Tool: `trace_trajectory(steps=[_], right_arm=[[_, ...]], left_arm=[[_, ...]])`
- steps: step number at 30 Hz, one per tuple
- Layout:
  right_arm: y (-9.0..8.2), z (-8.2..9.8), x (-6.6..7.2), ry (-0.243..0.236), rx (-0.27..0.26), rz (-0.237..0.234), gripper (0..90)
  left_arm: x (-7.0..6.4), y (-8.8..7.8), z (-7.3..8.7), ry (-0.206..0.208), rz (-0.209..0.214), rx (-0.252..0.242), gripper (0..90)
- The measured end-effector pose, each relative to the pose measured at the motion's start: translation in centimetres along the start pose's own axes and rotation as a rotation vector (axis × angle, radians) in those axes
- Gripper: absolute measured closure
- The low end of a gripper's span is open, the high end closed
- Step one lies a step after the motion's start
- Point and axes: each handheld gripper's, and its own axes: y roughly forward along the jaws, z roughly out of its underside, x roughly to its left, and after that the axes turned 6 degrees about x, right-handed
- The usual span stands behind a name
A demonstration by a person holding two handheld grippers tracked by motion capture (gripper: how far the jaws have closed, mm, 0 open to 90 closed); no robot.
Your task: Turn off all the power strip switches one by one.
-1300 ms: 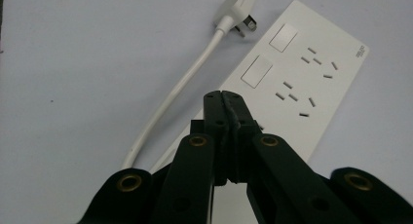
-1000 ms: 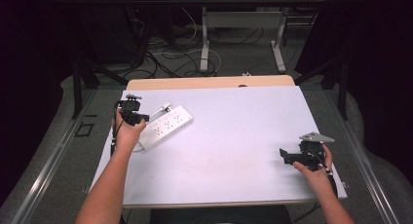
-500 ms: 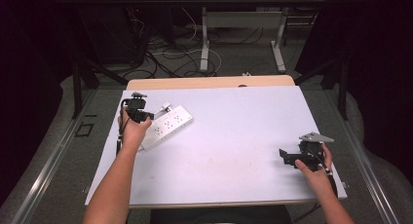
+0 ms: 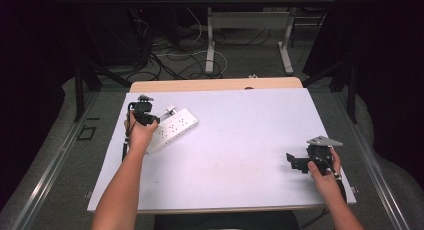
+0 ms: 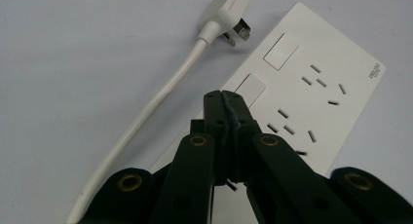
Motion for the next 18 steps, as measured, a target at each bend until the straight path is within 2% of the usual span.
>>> trace_trajectory(steps=[2,6,12,18], right_arm=[[0.0,0.0,0.0,-0.001,-0.001,-0.002,0.0],[0.0,0.0,0.0,0.002,0.0,-0.006,0.0],[0.0,0.0,0.1,0.004,-0.001,-0.002,0.0],[0.1,0.0,0.1,-0.003,0.002,-0.006,0.0]], left_arm=[[-0.1,0.3,0.0,-0.001,-0.007,-0.015,90.0],[-0.1,0.5,0.0,-0.004,-0.002,0.015,90.0],[-0.1,0.9,0.1,-0.015,-0.012,0.018,90.0],[-0.1,1.2,0.2,-0.008,-0.012,0.026,90.0]])
